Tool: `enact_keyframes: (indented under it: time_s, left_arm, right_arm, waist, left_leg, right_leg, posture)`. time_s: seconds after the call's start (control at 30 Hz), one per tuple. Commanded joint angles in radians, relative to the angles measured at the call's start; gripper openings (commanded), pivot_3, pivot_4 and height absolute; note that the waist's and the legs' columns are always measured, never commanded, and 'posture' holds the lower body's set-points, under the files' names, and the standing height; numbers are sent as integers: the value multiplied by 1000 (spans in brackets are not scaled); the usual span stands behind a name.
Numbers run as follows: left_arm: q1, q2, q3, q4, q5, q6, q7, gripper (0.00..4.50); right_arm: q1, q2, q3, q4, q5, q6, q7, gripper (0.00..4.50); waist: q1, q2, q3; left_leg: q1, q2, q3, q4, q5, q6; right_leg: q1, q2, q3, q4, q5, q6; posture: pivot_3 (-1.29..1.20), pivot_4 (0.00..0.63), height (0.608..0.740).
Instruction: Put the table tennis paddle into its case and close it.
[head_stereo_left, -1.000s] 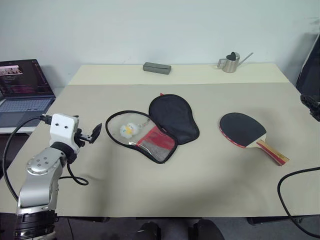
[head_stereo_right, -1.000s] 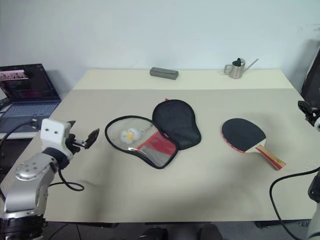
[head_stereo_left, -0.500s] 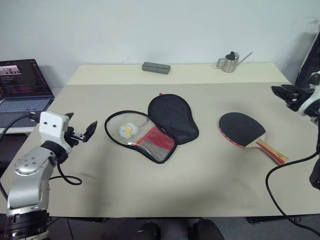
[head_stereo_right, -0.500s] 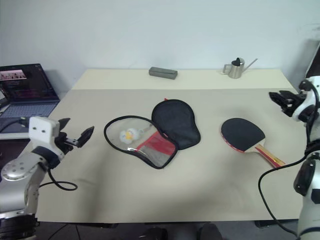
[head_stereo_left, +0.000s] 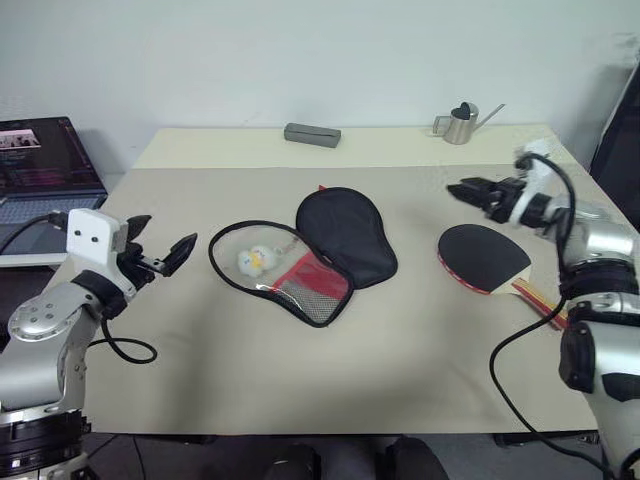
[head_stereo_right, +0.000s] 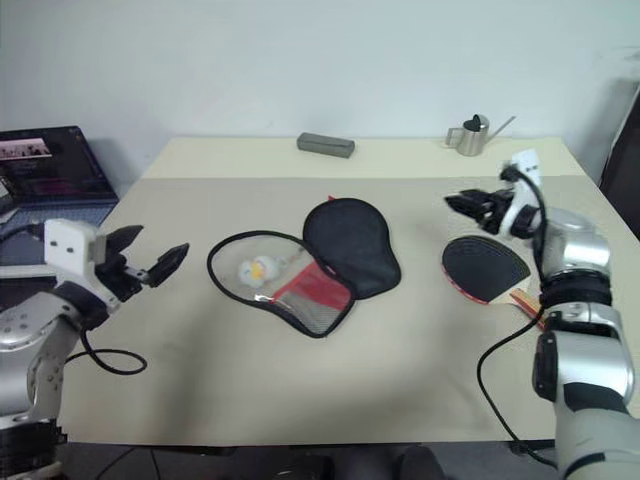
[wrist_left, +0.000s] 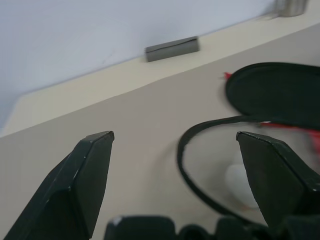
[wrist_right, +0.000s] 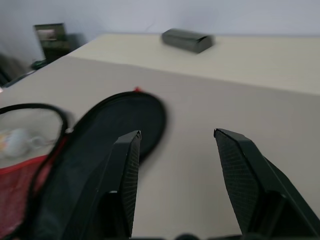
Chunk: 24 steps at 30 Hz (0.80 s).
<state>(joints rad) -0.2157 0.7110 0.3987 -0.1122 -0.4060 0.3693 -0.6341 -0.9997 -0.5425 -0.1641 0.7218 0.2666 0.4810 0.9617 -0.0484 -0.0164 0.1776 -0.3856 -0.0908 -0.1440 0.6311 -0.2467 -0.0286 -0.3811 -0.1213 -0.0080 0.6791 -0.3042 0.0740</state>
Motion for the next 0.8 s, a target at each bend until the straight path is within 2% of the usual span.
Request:
enact_keyframes:
  time_s: [0.03,0.23,0.37,0.6,0.8]
  left_arm:
    - [-60,23,-31,-1,-12,1,-36,4296]
    - [-138,16,-78,54,-1,-9,-64,4296]
    - [-164,16,-104,63,-11,0,-94,4296]
    - [-175,36,-126,56,-35,37,-168,4296]
    - [-198,42,-141,53,-38,56,-200,4296]
  right_arm:
    - [-5,68,28,-108,14,14,-51,2541]
    - [0,190,100,-67,-40,-44,-132,2541]
    - [-28,250,140,61,-95,-127,-188,2541]
    - [-102,315,175,299,-173,-264,-239,2541]
    - [-135,354,192,416,-227,-348,-288,2541]
  waist:
    - [0,0,0]
    - [-6,0,0]
    - [-9,0,0]
    - [-15,0,0]
    - [-23,0,0]
  left_leg:
    - [0,0,0,0,0,0]
    - [0,0,-1,0,0,0]
    - [-1,0,-1,0,0,-1]
    - [-2,0,-1,0,0,-1]
    - [-2,0,-1,0,1,-1]
  right_leg:
    - [0,0,0,0,0,0]
    - [-1,0,0,1,0,0]
    - [-3,0,0,1,0,0]
    - [-5,0,0,2,0,0]
    - [-5,1,0,2,0,0]
  posture:
    - [0,150,740]
    - [0,150,740]
    - [0,150,740]
    - [0,150,740]
    - [0,150,740]
